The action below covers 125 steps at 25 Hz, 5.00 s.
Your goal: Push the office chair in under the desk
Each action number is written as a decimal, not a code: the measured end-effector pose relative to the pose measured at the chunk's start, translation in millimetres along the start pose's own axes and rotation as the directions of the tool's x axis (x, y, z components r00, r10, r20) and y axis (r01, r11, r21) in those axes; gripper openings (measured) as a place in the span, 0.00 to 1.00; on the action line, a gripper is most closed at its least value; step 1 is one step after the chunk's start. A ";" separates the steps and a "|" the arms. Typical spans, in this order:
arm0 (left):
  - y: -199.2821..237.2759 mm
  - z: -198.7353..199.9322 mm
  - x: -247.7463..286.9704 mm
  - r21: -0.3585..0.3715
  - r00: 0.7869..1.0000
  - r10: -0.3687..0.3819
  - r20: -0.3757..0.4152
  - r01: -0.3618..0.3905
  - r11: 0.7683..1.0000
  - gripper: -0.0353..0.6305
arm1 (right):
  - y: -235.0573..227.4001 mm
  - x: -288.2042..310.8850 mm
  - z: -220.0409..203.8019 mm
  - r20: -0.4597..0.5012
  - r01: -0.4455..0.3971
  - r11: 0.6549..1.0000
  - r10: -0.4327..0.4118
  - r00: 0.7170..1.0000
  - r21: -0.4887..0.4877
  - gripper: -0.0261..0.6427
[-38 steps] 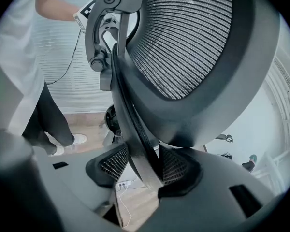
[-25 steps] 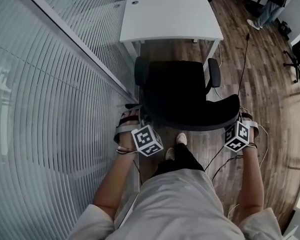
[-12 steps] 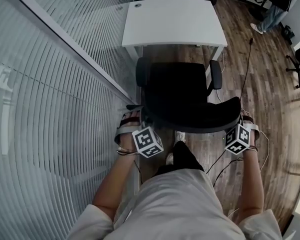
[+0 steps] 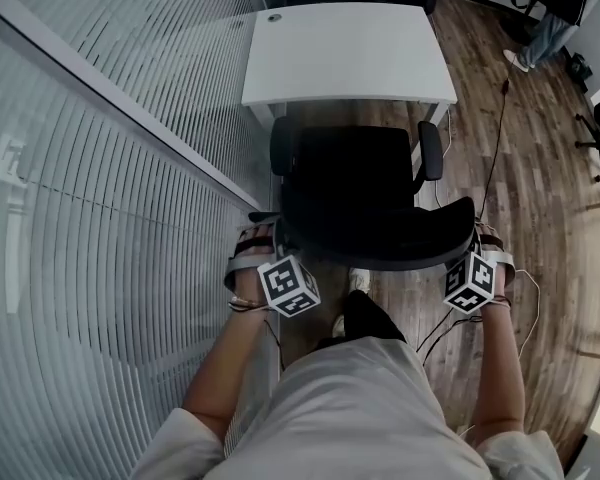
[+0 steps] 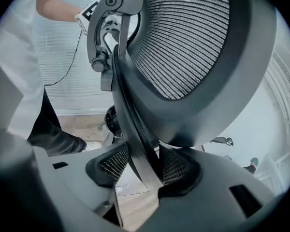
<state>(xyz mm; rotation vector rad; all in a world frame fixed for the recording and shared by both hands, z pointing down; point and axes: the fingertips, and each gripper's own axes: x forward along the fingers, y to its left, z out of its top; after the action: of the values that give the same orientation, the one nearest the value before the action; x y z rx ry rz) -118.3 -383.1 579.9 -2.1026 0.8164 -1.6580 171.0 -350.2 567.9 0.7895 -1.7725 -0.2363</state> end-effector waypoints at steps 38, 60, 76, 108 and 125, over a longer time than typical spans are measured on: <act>114.2 14.3 94.6 -0.027 0.998 0.006 -0.063 -0.008 1.000 0.38 | -117.6 91.6 30.6 0.030 0.003 1.000 -0.003 1.000 -0.003 0.36; 172.0 19.1 148.6 -0.046 0.993 0.034 -0.110 -0.039 0.998 0.38 | -176.9 143.9 46.2 0.059 -0.011 0.999 0.013 0.998 -0.032 0.36; 198.1 28.6 161.9 -0.054 0.987 0.047 -0.156 -0.056 0.997 0.38 | -208.9 154.0 52.1 0.094 -0.009 0.998 0.015 0.995 -0.064 0.36; 292.1 41.0 228.5 -0.018 0.991 0.076 -0.111 -0.079 0.997 0.38 | -289.6 217.5 77.1 0.066 0.006 1.000 -0.006 0.998 -0.001 0.36; 304.6 43.9 247.4 -0.014 0.995 0.041 -0.095 -0.042 0.999 0.38 | -310.8 235.5 78.9 0.049 -0.015 1.000 0.015 0.999 0.004 0.36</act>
<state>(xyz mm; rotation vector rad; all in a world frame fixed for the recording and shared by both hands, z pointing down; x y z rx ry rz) -107.1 -777.8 579.0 -2.0161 0.8992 -1.7466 185.6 -747.7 558.9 0.7794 -1.8251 -0.2438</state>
